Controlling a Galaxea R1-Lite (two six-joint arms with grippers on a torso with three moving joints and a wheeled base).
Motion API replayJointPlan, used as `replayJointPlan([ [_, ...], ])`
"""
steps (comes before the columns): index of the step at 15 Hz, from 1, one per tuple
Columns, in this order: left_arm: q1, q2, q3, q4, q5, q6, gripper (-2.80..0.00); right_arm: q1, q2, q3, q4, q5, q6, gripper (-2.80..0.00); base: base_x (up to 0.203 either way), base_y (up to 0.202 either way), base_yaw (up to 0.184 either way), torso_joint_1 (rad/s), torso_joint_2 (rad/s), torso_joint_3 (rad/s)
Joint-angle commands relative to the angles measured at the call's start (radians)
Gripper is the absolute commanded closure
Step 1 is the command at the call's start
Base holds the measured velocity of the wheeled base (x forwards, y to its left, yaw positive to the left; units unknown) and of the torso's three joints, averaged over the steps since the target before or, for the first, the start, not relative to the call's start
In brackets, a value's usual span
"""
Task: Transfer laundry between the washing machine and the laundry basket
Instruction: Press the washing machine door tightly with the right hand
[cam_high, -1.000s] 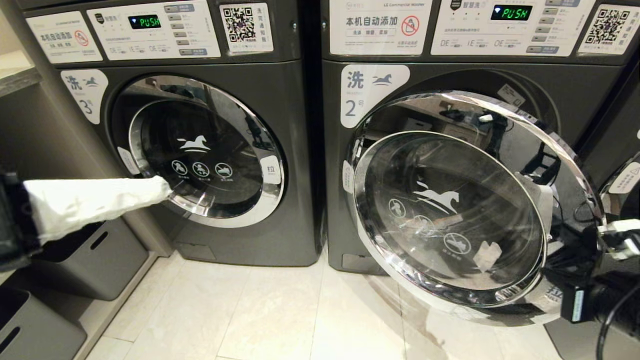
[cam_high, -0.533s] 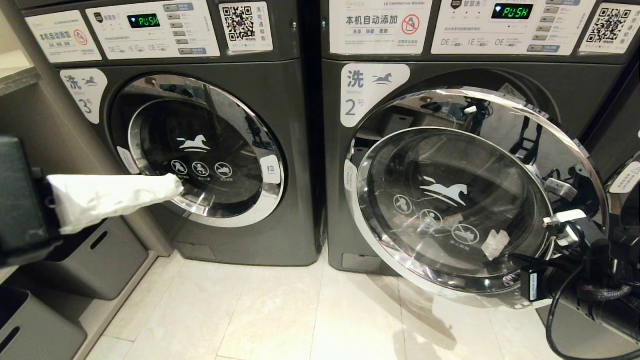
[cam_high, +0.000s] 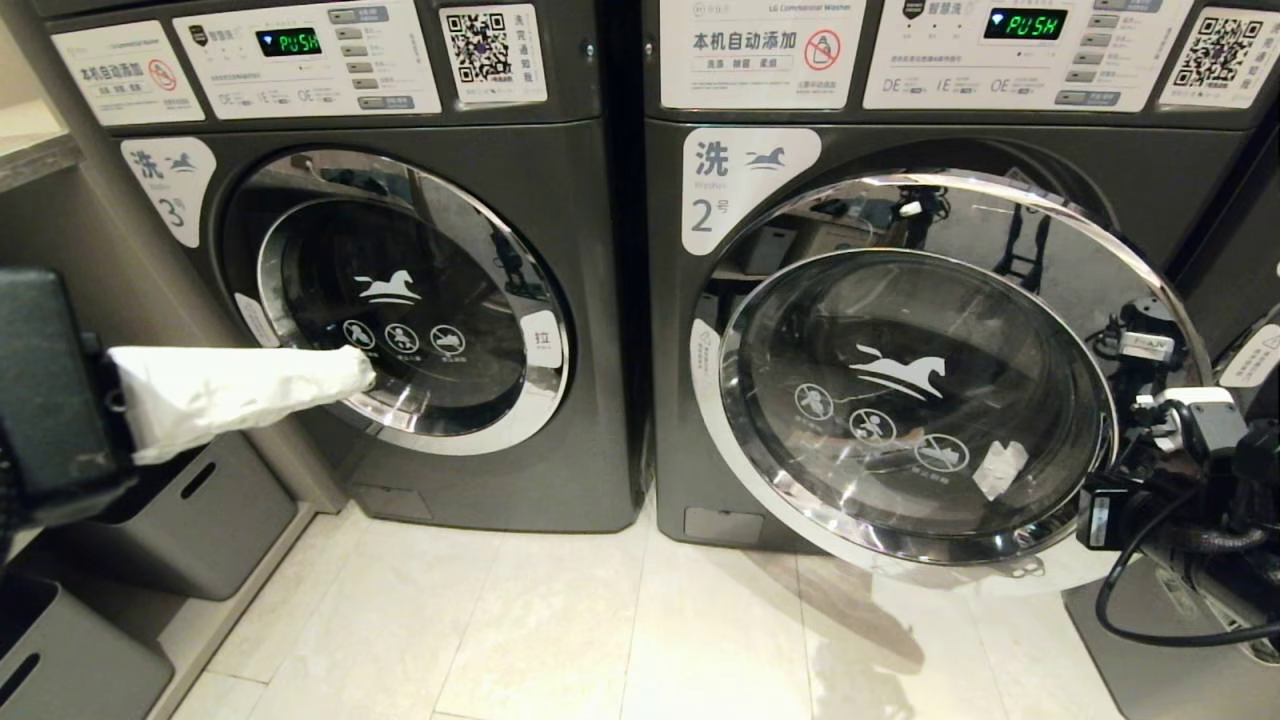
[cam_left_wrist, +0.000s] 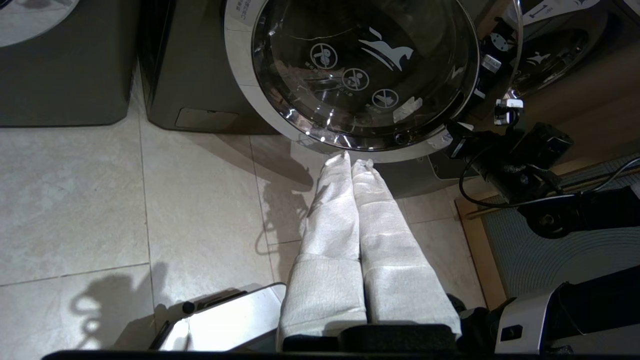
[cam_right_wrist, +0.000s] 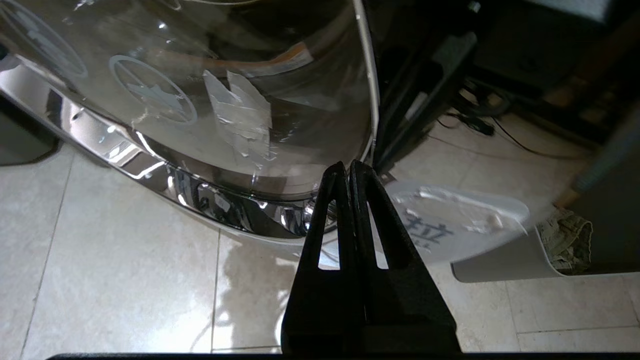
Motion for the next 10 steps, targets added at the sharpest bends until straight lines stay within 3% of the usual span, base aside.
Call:
replayJointPlan([
  [1, 0.0, 0.004, 0.0, 0.001, 0.001, -0.003, 0.0, -0.029, 0.016, -0.004, -0.027, -0.001, -0.001, 0.0, 0.0, 0.0, 0.0, 0.0, 0.0, 0.0],
  [3, 0.0, -0.008, 0.0, 0.004, 0.001, -0.003, 0.0, -0.088, 0.057, -0.04, -0.074, 0.0, -0.008, 0.0, 0.0, 0.0, 0.0, 0.0, 0.0, 0.0],
  [5, 0.0, -0.014, 0.002, 0.006, 0.001, -0.003, 0.0, -0.095, 0.028, -0.024, -0.082, 0.004, -0.009, 0.0, 0.0, 0.0, 0.0, 0.0, 0.0, 0.0],
  [8, -0.005, -0.002, -0.002, 0.005, 0.002, -0.003, 0.0, -0.089, -0.035, 0.158, -0.085, 0.023, 0.0, 0.0, 0.0, 0.0, 0.0, 0.0, 0.0, 0.0],
  [10, -0.003, -0.008, 0.0, 0.006, 0.003, -0.002, 0.0, -0.088, -0.042, 0.229, -0.148, 0.021, 0.05, 0.0, 0.0, 0.0, 0.0, 0.0, 0.0, 0.0],
])
